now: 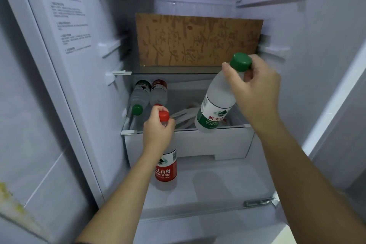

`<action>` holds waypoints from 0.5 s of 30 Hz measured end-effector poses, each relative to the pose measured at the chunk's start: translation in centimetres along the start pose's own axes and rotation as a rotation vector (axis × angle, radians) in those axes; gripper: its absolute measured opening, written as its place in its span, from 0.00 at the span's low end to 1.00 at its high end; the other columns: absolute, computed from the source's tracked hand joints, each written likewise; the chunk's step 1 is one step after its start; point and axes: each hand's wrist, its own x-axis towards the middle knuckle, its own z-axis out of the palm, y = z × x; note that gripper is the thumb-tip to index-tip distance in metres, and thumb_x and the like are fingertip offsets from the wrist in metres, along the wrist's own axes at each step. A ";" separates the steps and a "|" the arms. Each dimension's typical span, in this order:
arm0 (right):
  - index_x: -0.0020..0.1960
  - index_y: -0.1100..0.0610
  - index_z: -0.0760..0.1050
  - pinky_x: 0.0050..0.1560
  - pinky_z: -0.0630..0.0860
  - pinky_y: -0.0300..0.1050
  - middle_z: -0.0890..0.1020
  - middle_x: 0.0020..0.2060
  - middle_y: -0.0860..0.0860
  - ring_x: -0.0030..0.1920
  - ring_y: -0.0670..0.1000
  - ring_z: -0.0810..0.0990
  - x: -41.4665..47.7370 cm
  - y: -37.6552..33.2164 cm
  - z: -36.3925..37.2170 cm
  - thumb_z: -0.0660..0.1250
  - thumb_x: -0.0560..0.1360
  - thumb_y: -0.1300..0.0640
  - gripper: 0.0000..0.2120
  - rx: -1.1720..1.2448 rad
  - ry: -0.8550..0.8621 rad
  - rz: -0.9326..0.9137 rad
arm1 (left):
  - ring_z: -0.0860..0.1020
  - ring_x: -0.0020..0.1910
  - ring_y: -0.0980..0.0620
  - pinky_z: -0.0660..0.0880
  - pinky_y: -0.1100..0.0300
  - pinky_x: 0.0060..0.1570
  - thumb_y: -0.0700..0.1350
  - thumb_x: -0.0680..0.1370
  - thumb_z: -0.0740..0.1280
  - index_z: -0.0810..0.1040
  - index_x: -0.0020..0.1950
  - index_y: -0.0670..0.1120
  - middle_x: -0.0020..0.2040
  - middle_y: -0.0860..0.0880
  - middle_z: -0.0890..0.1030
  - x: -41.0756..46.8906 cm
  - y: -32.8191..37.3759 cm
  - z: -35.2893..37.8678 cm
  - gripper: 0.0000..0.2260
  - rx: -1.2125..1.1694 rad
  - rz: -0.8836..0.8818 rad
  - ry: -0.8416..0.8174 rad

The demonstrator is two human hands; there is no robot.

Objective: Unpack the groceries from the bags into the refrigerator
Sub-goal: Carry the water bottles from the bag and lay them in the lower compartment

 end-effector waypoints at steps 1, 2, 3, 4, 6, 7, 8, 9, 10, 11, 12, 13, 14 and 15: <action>0.41 0.53 0.73 0.32 0.61 0.31 0.68 0.27 0.42 0.30 0.41 0.68 -0.5 0.4 0.5 0.70 0.74 0.51 0.09 0.003 0.004 -0.011 | 0.75 0.37 0.57 0.72 0.65 0.38 0.39 0.76 0.68 0.72 0.51 0.49 0.39 0.54 0.76 0.0 0.0 0.0 0.09 -0.003 -0.001 0.000; 0.42 0.53 0.73 0.32 0.61 0.31 0.68 0.28 0.42 0.30 0.41 0.68 -1.0 0.9 0.9 0.71 0.74 0.51 0.08 0.014 0.003 -0.015 | 0.75 0.37 0.56 0.72 0.64 0.38 0.39 0.76 0.68 0.72 0.51 0.49 0.39 0.53 0.76 0.0 0.0 0.0 0.09 -0.006 -0.002 -0.001; 0.42 0.53 0.73 0.33 0.61 0.31 0.69 0.29 0.41 0.30 0.41 0.68 -1.7 1.4 1.4 0.71 0.74 0.52 0.08 0.031 -0.001 -0.017 | 0.75 0.37 0.56 0.72 0.63 0.39 0.39 0.76 0.68 0.72 0.52 0.49 0.39 0.53 0.76 0.0 -0.1 0.0 0.08 -0.008 -0.004 -0.003; 0.43 0.52 0.73 0.33 0.62 0.30 0.70 0.30 0.40 0.31 0.40 0.69 -2.3 2.0 1.8 0.71 0.74 0.53 0.07 0.048 -0.002 -0.019 | 0.75 0.37 0.55 0.73 0.62 0.39 0.40 0.76 0.67 0.72 0.52 0.49 0.40 0.52 0.76 0.0 -0.1 0.0 0.08 -0.010 -0.007 -0.005; 0.45 0.51 0.74 0.36 0.65 0.29 0.73 0.34 0.38 0.33 0.39 0.71 -3.2 2.9 2.3 0.72 0.75 0.56 0.07 0.075 0.000 -0.031 | 0.75 0.37 0.54 0.73 0.61 0.39 0.40 0.76 0.67 0.72 0.53 0.49 0.40 0.52 0.76 -0.1 -0.1 0.0 0.08 -0.015 -0.012 -0.005; 0.46 0.51 0.74 0.37 0.66 0.29 0.75 0.36 0.38 0.35 0.38 0.72 -3.6 3.3 2.5 0.73 0.75 0.57 0.07 0.085 -0.007 -0.035 | 0.75 0.37 0.55 0.73 0.61 0.39 0.40 0.76 0.67 0.72 0.53 0.49 0.40 0.52 0.76 -0.1 -0.1 -0.1 0.08 -0.017 -0.012 -0.002; 0.48 0.51 0.75 0.38 0.67 0.29 0.75 0.37 0.38 0.35 0.39 0.73 -3.9 3.8 2.7 0.73 0.74 0.57 0.07 0.083 -0.025 -0.038 | 0.74 0.36 0.55 0.73 0.62 0.38 0.40 0.76 0.67 0.72 0.52 0.49 0.39 0.52 0.76 -0.1 -0.1 -0.1 0.08 -0.017 -0.010 0.001; 0.50 0.51 0.77 0.38 0.69 0.30 0.76 0.37 0.39 0.35 0.40 0.74 -4.3 4.2 2.8 0.73 0.74 0.56 0.07 0.064 -0.050 -0.043 | 0.74 0.36 0.56 0.72 0.64 0.37 0.40 0.76 0.67 0.72 0.52 0.49 0.39 0.53 0.75 -0.1 -0.1 -0.1 0.08 -0.013 -0.007 0.003; 0.51 0.52 0.78 0.37 0.72 0.33 0.77 0.38 0.40 0.35 0.41 0.75 -4.7 4.7 3.1 0.74 0.74 0.55 0.08 0.031 -0.076 -0.046 | 0.74 0.36 0.57 0.70 0.66 0.36 0.39 0.76 0.67 0.72 0.52 0.49 0.39 0.53 0.75 -0.1 0.0 -0.1 0.09 -0.010 -0.003 0.005; 0.52 0.52 0.78 0.36 0.74 0.37 0.78 0.38 0.42 0.35 0.43 0.76 -5.1 5.3 3.3 0.74 0.74 0.53 0.09 -0.009 -0.097 -0.046 | 0.73 0.36 0.58 0.69 0.67 0.35 0.40 0.76 0.67 0.72 0.53 0.49 0.39 0.53 0.75 -0.1 0.0 -0.1 0.09 -0.008 -0.002 0.005; 0.54 0.53 0.79 0.37 0.77 0.40 0.80 0.39 0.43 0.35 0.43 0.77 -5.4 5.9 3.6 0.74 0.73 0.52 0.11 -0.051 -0.113 -0.043 | 0.73 0.36 0.58 0.69 0.68 0.35 0.40 0.76 0.67 0.72 0.53 0.49 0.40 0.53 0.75 -0.1 0.0 -0.1 0.09 -0.008 -0.001 0.003; 0.55 0.53 0.79 0.37 0.78 0.43 0.81 0.39 0.44 0.36 0.45 0.78 -5.8 6.4 4.0 0.74 0.73 0.51 0.13 -0.094 -0.127 -0.035 | 0.74 0.37 0.57 0.68 0.68 0.35 0.40 0.76 0.67 0.72 0.54 0.49 0.40 0.53 0.75 -0.1 0.0 -0.1 0.09 -0.008 0.000 0.000; 0.57 0.53 0.78 0.37 0.79 0.46 0.82 0.39 0.46 0.36 0.47 0.80 -6.1 6.9 4.4 0.74 0.73 0.51 0.15 -0.141 -0.144 -0.022 | 0.74 0.37 0.57 0.69 0.68 0.36 0.40 0.76 0.67 0.72 0.54 0.49 0.40 0.53 0.75 -0.1 -0.1 0.0 0.09 -0.006 0.002 -0.004; 0.59 0.53 0.78 0.38 0.78 0.47 0.83 0.39 0.47 0.36 0.50 0.80 -6.3 7.4 4.9 0.74 0.72 0.51 0.16 -0.191 -0.162 -0.010 | 0.74 0.37 0.57 0.69 0.68 0.36 0.40 0.76 0.67 0.72 0.54 0.49 0.40 0.53 0.75 -0.1 -0.1 0.0 0.09 -0.004 0.004 -0.007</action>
